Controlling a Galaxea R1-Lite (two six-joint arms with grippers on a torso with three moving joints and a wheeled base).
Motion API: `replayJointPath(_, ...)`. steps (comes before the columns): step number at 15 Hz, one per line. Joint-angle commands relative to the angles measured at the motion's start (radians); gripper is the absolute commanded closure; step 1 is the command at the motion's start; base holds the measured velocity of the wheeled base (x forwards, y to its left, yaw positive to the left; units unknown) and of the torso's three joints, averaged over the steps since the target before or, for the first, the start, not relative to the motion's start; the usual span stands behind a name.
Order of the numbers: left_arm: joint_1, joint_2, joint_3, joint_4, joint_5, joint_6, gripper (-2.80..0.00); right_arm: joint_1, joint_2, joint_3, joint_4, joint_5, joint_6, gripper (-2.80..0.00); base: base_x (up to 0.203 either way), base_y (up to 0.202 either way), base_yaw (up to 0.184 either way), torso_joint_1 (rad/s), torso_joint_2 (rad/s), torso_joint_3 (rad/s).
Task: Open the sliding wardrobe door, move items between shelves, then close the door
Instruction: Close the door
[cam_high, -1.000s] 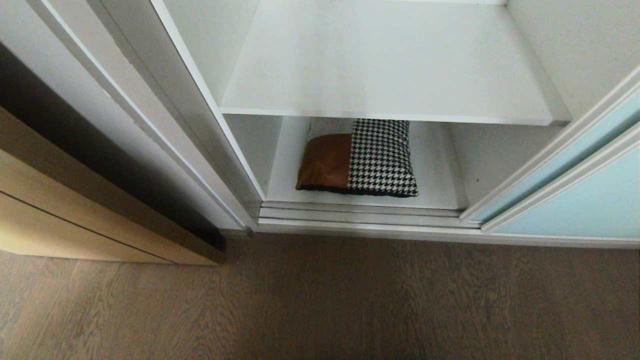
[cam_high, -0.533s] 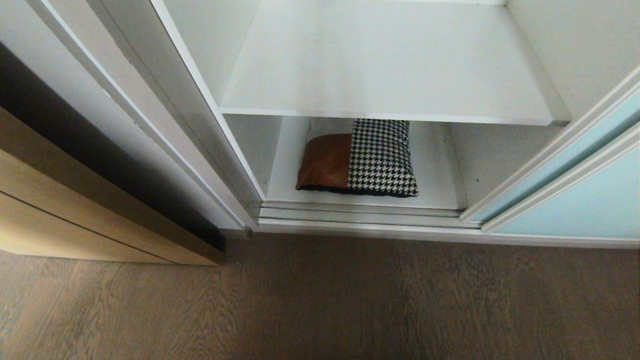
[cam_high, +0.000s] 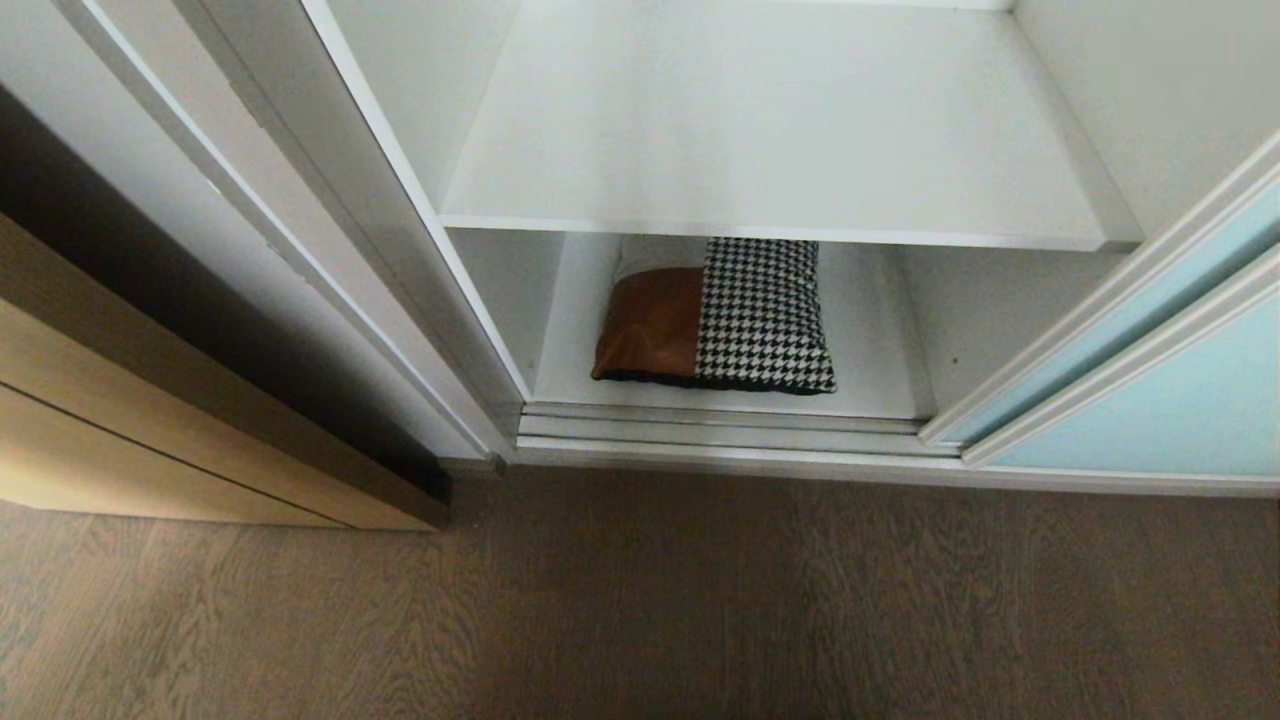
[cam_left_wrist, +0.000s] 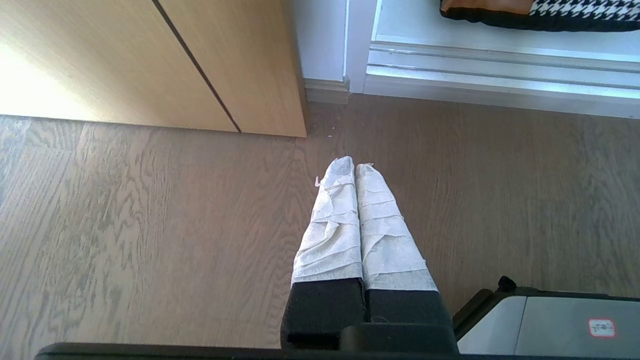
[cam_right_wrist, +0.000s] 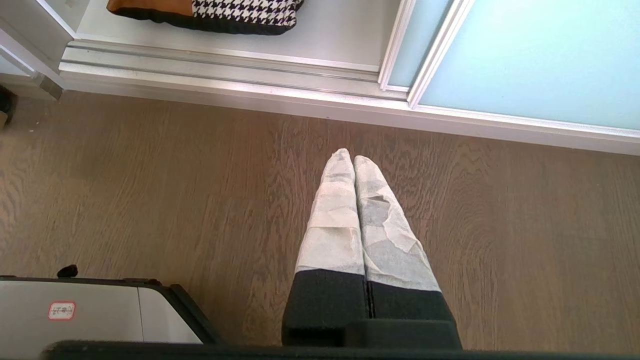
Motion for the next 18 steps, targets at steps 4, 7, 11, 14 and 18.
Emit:
replayJointPath(4, 0.001, 0.002, 0.000, 0.001, 0.000, 0.000, 0.00, 0.000, -0.001, 0.000, -0.001, 0.000, 0.000, 0.00, 0.000, 0.000, 0.000, 0.000, 0.00, 0.000)
replayJointPath(7, 0.001, 0.002, 0.000, 0.002, 0.000, 0.000, 0.00, 0.000, -0.001, 0.000, -0.001, 0.000, 0.000, 0.00, 0.000, 0.000, 0.000, 0.000, 0.00, 0.000)
replayJointPath(11, 0.001, 0.002, 0.000, 0.001, 0.000, -0.002, 0.00, 0.000, -0.001, 0.000, -0.001, 0.000, 0.000, 0.00, 0.000, 0.000, 0.000, 0.000, 0.00, 0.000)
replayJointPath(14, 0.001, 0.002, 0.000, 0.001, 0.000, -0.002, 0.00, 0.000, -0.001, 0.000, -0.001, 0.000, 0.000, 0.00, 0.000, 0.000, 0.000, 0.000, 0.00, 0.000)
replayJointPath(18, -0.001, 0.002, 0.000, 0.001, 0.000, -0.002, 0.00, 0.000, -0.001, 0.000, -0.001, 0.000, 0.000, 0.00, 0.000, 0.000, 0.000, 0.000, 0.00, 0.000)
